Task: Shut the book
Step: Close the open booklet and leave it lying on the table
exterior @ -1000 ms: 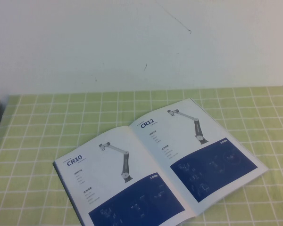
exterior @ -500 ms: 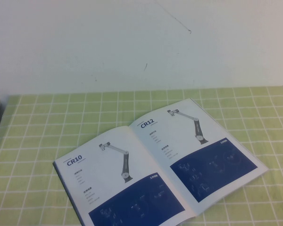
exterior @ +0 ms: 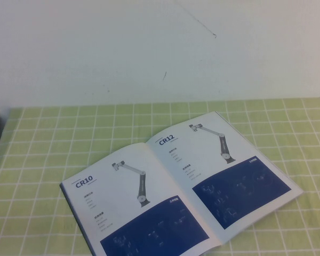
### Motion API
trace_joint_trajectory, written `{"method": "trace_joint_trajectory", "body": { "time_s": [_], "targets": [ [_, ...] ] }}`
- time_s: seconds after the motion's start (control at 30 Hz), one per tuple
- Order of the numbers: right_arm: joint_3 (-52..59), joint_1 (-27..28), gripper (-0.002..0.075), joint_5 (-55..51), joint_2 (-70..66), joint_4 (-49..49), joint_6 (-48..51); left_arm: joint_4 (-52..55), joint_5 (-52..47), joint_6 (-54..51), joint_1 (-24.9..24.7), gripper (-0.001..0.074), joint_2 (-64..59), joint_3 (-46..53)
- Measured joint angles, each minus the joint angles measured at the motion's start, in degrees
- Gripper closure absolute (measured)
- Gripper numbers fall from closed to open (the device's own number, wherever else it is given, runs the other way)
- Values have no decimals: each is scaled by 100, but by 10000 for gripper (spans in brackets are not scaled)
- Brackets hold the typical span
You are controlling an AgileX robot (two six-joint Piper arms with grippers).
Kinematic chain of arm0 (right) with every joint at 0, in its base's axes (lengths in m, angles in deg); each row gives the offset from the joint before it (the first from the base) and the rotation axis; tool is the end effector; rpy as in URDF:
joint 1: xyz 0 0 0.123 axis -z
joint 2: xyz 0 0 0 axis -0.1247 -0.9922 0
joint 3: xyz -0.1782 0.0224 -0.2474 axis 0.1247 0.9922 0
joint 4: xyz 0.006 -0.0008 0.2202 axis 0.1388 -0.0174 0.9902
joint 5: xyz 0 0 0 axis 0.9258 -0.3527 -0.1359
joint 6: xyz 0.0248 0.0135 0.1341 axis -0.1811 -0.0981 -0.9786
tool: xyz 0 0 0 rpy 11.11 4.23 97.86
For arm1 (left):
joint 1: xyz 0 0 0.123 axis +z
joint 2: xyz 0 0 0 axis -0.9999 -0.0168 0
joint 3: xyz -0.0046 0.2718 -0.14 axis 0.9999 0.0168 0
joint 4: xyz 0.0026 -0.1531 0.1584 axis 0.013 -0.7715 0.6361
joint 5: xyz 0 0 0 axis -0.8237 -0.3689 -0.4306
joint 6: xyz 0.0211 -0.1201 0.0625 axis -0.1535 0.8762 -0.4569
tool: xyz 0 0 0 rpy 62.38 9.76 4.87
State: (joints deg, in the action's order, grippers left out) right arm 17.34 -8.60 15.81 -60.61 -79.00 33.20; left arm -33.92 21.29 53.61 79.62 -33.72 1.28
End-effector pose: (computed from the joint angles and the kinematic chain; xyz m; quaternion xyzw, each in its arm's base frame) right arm 0.0466 0.0021 0.2283 -0.0543 0.6220 -0.0428 0.7800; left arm 0.0462 -0.0077 0.2263 0.0324 0.6326 -0.0874 0.7688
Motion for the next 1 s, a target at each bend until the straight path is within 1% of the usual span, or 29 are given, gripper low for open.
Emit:
{"method": "trace_joint_trajectory", "body": {
  "time_s": [0.13, 0.23, 0.37, 0.5, 0.6, 0.67, 0.73, 0.8, 0.9, 1.0],
  "targets": [
    [0, 0, 729, 1399, 0, 0, 0, 0, 915, 0, 0, 738, 0, 0],
    [0, 0, 729, 2084, 0, 0, 14, -50, 1419, 0, 0, 738, 0, 0],
    [0, 0, 729, 2528, 0, 116, 279, -119, 1275, 0, 0, 738, 0, 0],
    [-44, 0, 729, 2382, 0, 137, 163, -317, 863, 51, 0, 738, 0, 0],
    [-486, 0, 729, 1270, 0, 150, 71, -485, 829, 336, 0, 738, 0, 0],
    [-1001, 0, 729, 372, 0, 150, 71, -540, 915, 506, 0, 738, 0, 0],
    [-1576, 0, 729, -754, -117, 150, 105, -566, 1022, 652, 0, 738, 0, 0],
    [-2105, 0, 729, -1528, -431, 150, 105, -578, 813, 782, 0, 738, 0, -38],
    [-2819, 0, 729, -2729, -1201, 152, 168, -578, -400, 807, 0, 738, 0, -608],
    [-3630, 0, 729, -3828, -2208, 449, 711, -506, -1745, 807, 0, 738, -282, -1545]
  ]
}}
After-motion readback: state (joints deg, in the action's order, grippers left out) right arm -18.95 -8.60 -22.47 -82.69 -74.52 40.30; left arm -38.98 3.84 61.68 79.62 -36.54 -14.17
